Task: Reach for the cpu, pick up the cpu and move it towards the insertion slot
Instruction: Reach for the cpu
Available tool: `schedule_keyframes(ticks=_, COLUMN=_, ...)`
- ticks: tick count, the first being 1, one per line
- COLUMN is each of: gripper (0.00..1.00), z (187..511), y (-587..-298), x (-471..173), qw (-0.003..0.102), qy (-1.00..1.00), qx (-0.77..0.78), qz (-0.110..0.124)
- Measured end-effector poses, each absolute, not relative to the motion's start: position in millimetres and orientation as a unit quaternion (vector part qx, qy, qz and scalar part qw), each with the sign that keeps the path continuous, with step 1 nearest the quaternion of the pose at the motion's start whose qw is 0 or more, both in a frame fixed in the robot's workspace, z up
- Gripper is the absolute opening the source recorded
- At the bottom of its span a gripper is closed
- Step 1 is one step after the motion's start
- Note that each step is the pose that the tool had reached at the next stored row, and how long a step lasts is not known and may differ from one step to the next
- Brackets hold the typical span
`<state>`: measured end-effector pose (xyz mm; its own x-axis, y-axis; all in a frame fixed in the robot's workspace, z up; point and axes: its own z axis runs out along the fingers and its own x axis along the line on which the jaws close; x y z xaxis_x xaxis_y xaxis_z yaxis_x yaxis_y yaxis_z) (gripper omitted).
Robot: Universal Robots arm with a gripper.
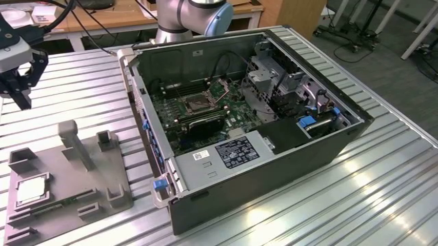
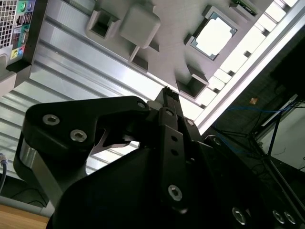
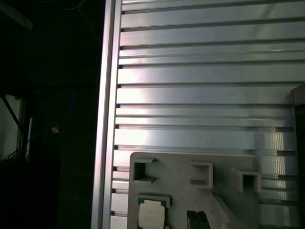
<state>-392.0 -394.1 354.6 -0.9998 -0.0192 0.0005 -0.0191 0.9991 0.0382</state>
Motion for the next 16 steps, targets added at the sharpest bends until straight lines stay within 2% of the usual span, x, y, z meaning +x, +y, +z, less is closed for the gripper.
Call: schedule_keyframes(ticks=16, gripper=0.11, z=354.2, y=-394.1, x=-395.8, qw=0.000, qy=-1.000, qx=0.010, qz=-0.019)
